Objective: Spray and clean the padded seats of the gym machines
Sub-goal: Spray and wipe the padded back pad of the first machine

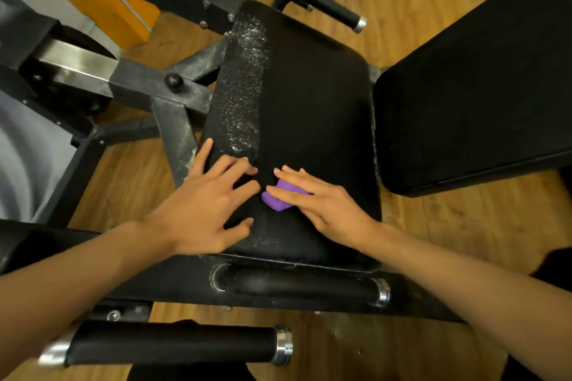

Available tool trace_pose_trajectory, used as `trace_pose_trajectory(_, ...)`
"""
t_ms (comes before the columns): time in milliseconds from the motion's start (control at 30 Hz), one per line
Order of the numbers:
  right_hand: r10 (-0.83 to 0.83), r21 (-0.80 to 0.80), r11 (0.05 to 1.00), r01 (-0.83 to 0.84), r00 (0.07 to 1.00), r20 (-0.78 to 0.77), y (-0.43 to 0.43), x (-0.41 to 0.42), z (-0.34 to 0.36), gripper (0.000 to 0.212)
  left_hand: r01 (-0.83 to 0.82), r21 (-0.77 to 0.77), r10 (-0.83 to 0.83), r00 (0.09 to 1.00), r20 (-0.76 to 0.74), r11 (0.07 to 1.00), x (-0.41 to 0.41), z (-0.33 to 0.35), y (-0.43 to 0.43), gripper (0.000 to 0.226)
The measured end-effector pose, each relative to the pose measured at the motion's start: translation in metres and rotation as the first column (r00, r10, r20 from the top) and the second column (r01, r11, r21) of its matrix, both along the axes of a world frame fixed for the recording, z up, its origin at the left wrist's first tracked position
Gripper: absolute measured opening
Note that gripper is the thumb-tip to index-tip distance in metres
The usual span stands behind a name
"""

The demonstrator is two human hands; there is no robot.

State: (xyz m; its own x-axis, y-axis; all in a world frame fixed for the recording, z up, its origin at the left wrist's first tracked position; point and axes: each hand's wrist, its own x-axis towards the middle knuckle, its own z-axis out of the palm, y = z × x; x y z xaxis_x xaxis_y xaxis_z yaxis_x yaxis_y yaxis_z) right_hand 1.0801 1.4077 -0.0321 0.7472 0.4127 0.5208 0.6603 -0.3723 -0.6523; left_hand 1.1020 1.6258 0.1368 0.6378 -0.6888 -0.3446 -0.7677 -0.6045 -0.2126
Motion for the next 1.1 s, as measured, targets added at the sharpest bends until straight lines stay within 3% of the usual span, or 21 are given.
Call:
trace_pose_trajectory(300, -0.057, -0.118, 0.991, 0.057, 0.998, 0.002, 0.005, 0.012, 0.022, 0.054, -0.042, -0.004, 0.040, 0.968, -0.246, 0.999, -0.057, 0.080, 0.033, 0.064)
trace_pose_trajectory(500, -0.093, -0.056, 0.994, 0.094, 0.996, 0.014, 0.011, 0.039, 0.004, 0.050, -0.046, 0.038, 0.055, 0.963, -0.263, 0.998, -0.108, 0.091, 0.055, 0.067)
trace_pose_trajectory(667, -0.071, -0.007, 0.997, 0.070, 0.997, -0.031, 0.014, 0.035, 0.004, 0.050, 0.070, 0.072, -0.058, 0.985, -0.160, 0.995, -0.111, 0.086, 0.058, 0.066)
trace_pose_trajectory(800, -0.001, 0.098, 0.995, 0.012, 0.995, -0.103, 0.020, 0.002, 0.013, 0.045, 0.155, 0.011, -0.152, 0.977, -0.150, 0.988, -0.111, 0.081, 0.061, 0.061)
trace_pose_trajectory(900, 0.236, -0.010, 0.972, -0.236, 0.971, -0.035, 0.012, -0.029, 0.014, 0.049, 0.200, -0.054, -0.205, 0.970, -0.128, 0.978, -0.111, 0.077, 0.063, 0.053)
trace_pose_trajectory(967, 0.365, -0.163, 0.921, -0.353, 0.930, 0.046, 0.003, -0.031, 0.013, 0.059, 0.195, -0.092, -0.205, 0.972, -0.117, 0.977, -0.111, 0.074, 0.065, 0.051)
trace_pose_trajectory(1033, 0.410, -0.295, 0.888, -0.353, 0.899, 0.157, 0.001, -0.013, 0.012, 0.074, 0.187, -0.115, -0.200, 0.974, -0.105, 0.975, -0.111, 0.072, 0.067, 0.051)
trace_pose_trajectory(1100, 0.337, -0.280, 0.919, -0.276, 0.920, 0.201, 0.005, 0.017, 0.015, 0.069, 0.183, -0.119, -0.195, 0.976, -0.098, 0.976, -0.109, 0.070, 0.068, 0.052)
